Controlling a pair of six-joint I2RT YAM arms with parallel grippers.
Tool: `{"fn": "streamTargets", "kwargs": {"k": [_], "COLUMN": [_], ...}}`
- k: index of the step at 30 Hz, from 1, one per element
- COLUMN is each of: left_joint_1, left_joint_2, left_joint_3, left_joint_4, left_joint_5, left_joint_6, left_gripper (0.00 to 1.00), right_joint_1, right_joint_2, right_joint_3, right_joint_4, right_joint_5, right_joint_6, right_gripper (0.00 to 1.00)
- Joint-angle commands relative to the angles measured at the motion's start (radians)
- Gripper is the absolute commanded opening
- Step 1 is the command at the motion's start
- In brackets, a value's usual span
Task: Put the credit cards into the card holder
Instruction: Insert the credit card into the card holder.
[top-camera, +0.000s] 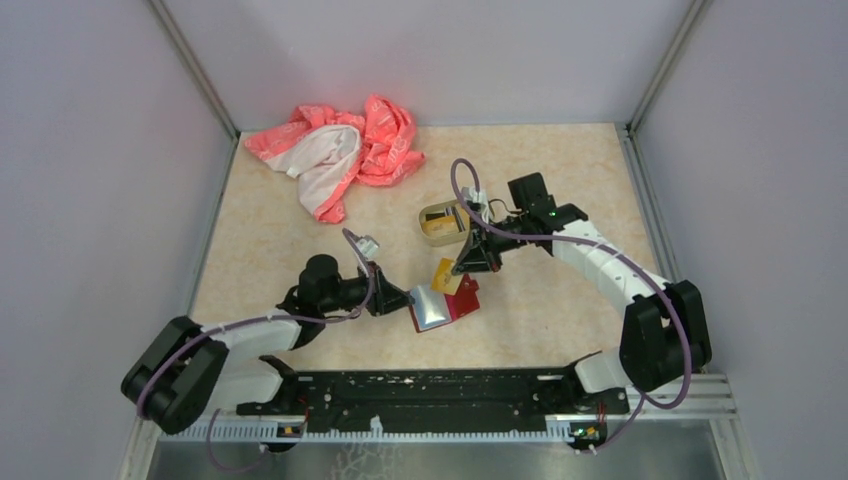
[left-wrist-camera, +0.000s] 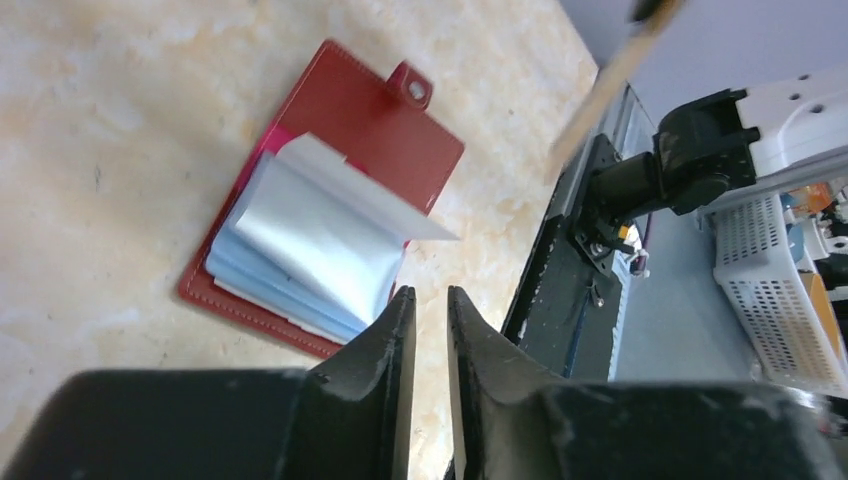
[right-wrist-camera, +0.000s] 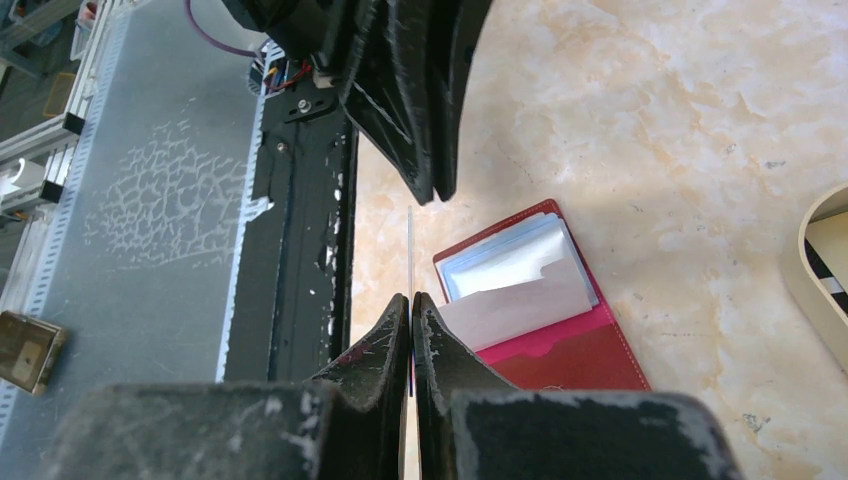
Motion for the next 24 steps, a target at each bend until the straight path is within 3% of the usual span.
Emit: {"fn": "streamTargets", "kwargs": {"k": [1,7,11,20,24], "left_joint_1": [-0.008,-0.076,-0.079,-0.077,-0.075], "left_joint_2": [0.160,0.399,0.504,0.705,0.754], "left_joint_3": [0.015,0.143,0.226,0.386,0.399], "left_joint_4": [0.085,0.199,0.228,0.223,0.251], "left_joint_5": [0.007,-0.006,-0.028,-0.017,-0.010], "left_joint_6": [-0.107,-0.144,-0.150,-0.157,-0.168], "left_gripper": [0.19,0.19,0.21,0.24,0.25], "right_joint_1": [-0.001,-0.002,0.006,0.081,0.080], "right_joint_2": [-0.016,-0.024,-0.006,0.045,0.142], "right_joint_3": [0.026,0.012,0.003,0.003,0.057], "right_joint_4": [0.055,0.076,0.002,-0.065,-0.195], "right_joint_5": [-0.023,-0.068,-0.133,-0.042,0.071], "right_joint_6": [0.028,0.052,-0.082,-0.231,-0.348], "right_gripper": [0.00,0.00,0.00,0.00,0.00]}}
